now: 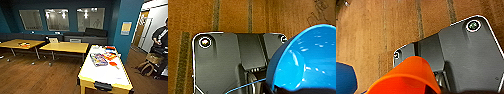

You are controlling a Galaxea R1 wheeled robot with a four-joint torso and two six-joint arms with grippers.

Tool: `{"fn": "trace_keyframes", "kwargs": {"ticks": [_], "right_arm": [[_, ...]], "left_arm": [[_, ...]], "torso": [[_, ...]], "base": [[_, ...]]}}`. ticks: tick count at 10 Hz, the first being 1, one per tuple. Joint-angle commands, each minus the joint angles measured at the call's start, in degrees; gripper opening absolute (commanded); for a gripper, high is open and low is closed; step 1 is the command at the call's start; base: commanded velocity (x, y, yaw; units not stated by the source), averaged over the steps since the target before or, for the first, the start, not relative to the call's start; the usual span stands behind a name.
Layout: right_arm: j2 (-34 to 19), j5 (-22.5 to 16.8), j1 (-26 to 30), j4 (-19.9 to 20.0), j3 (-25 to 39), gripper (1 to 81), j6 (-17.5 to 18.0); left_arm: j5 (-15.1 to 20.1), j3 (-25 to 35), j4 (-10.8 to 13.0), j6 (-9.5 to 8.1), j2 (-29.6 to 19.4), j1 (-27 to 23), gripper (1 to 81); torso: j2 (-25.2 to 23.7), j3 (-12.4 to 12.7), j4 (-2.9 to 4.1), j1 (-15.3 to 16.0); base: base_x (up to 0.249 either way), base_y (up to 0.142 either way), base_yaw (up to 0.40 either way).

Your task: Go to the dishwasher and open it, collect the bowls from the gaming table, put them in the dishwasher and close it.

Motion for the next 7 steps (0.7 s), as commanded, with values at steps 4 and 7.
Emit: {"fn": "trace_keyframes", "kwargs": {"ticks": [4,7], "right_arm": [[1.23,-1.34,1.99,-2.20,-3.11,1.0,0.14],[3.07,-2.49,1.72,-3.42,-5.57,1.0,0.14]], "left_arm": [[1.46,-0.98,1.43,1.20,0.73,-2.51,1.0],[0.94,-5.64,1.96,1.29,3.19,-1.55,1.0]], "torso": [[-0.02,0.00,0.00,0.05],[-0.07,0.02,0.00,0.05]], "base": [[-0.136,0.000,0.000],[-0.048,0.000,0.000]]}}
